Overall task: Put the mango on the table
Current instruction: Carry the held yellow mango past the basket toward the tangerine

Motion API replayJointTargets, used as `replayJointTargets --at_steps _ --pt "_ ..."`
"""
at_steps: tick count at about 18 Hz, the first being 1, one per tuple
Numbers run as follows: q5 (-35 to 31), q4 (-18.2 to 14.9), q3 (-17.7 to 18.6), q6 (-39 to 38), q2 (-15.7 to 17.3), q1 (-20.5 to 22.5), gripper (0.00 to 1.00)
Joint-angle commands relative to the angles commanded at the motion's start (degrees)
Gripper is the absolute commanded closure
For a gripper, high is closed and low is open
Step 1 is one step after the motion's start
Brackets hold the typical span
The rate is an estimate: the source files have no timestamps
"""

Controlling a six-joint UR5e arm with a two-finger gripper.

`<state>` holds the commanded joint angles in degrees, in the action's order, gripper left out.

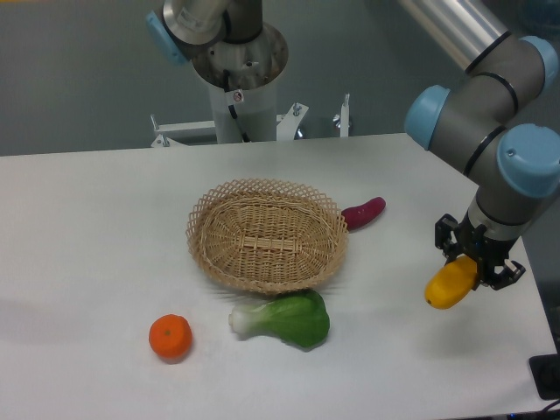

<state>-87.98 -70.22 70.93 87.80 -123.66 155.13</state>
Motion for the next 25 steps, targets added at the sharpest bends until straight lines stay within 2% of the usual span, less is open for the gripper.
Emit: replayJointTargets --at_steps 14,20,25 --pt "1.3 -0.1 0.7 -1.0 0.4 -0.6 0.74" --pt "1.7 0.1 3.8 -3.2 2.5 -5.4 0.73" --pt "2.5 0.4 6.0 -8.2 4.6 -10.0 0.73"
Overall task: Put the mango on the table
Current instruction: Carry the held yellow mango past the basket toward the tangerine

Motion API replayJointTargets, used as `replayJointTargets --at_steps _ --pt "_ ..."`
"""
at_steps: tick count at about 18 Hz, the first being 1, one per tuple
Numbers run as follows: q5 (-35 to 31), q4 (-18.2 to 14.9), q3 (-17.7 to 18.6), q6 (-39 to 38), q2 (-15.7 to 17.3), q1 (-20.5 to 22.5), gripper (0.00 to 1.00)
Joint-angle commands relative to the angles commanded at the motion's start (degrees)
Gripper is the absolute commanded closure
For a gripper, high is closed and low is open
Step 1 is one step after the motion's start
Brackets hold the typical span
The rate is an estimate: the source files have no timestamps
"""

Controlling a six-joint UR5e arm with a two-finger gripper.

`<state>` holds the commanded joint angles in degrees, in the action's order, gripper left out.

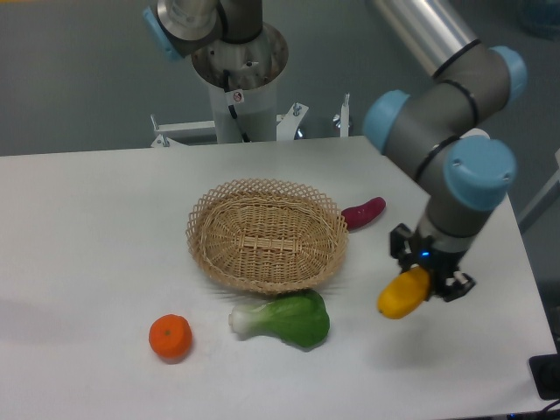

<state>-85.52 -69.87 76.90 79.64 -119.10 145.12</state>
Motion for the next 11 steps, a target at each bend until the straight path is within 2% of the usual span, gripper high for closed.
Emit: replayJointTargets --at_steps 4,7,11 --pt "1.3 0.2 0.4 -6.8 0.9 -5.5 0.73" --pt "3.3 0.1 0.4 -8.4 1.3 -9.6 0.69" --pt "3.9 0.5 4.6 -11.3 4.2 -15.2 0.65"
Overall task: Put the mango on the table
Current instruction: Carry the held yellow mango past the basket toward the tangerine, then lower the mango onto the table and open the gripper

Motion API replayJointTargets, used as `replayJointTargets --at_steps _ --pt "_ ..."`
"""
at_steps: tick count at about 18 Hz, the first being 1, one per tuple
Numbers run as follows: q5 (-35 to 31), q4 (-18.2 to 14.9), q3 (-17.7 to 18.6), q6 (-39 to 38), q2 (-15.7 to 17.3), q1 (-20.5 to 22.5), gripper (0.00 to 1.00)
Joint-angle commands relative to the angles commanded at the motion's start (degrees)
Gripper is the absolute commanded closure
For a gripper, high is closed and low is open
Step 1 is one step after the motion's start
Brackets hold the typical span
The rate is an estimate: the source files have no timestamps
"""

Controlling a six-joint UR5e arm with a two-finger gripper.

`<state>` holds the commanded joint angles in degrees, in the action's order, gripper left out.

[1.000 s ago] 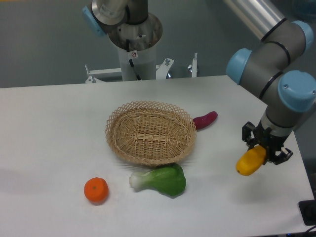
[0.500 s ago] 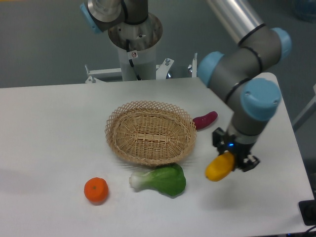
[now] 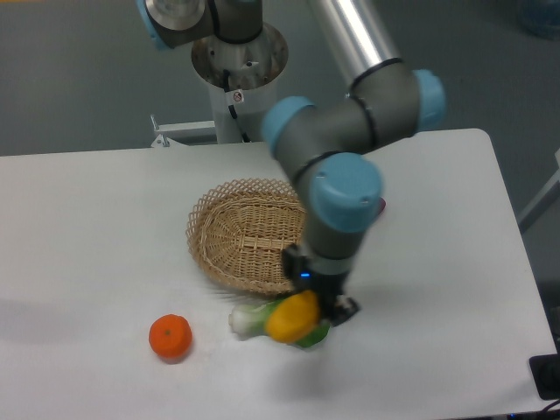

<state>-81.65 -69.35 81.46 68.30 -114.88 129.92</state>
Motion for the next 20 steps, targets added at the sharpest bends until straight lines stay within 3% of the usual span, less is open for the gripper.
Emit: replayJointTargets --at_steps 6,14,20 --pt "-0.6 6.4 6.9 -3.2 3.0 -9.8 0.65" --pt "-1.8 6.8 14.6 -3.0 3.6 -16.8 0.65" --pt "-3.2 6.9 15.9 -2.7 1.6 -17.8 0.61"
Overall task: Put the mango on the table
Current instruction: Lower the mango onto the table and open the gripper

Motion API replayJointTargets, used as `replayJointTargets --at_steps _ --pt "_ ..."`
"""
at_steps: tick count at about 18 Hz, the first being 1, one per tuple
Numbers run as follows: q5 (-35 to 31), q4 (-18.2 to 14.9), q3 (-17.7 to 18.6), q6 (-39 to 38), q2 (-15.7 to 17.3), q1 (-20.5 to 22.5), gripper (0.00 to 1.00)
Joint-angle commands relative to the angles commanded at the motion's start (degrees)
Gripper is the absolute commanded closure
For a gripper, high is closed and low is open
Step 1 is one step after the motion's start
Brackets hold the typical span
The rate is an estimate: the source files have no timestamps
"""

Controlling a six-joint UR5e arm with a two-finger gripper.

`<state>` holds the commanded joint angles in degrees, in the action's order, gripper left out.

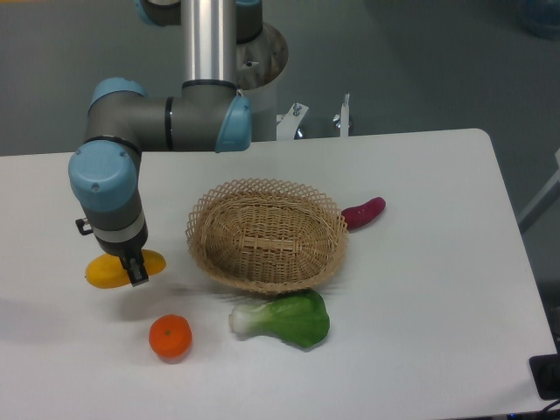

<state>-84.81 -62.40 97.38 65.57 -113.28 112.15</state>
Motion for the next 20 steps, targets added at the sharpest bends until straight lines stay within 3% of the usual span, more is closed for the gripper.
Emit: replayJointTargets --at_steps 4,5,6,8,10,15,20 --pt "-1.9 0.2 1.1 0.2 -0.3 -0.3 0.5" --pt "-2.0 0.8 1.4 0.1 -0.3 -0.4 0.42" --pt "-2.1 2.2 2.1 0.0 -0.3 -0.4 0.32" --pt "-2.1 5.9 3.7 -0.2 -0.3 -0.5 0.26" --pt "-2.5 8.5 4.4 -0.2 -0.3 -0.5 0.12" --pt "-3.3 9.0 3.2 -0.4 0.1 -0.4 0.0" --pt "-4.7 9.0 0.0 -0.4 0.6 2.7 0.0"
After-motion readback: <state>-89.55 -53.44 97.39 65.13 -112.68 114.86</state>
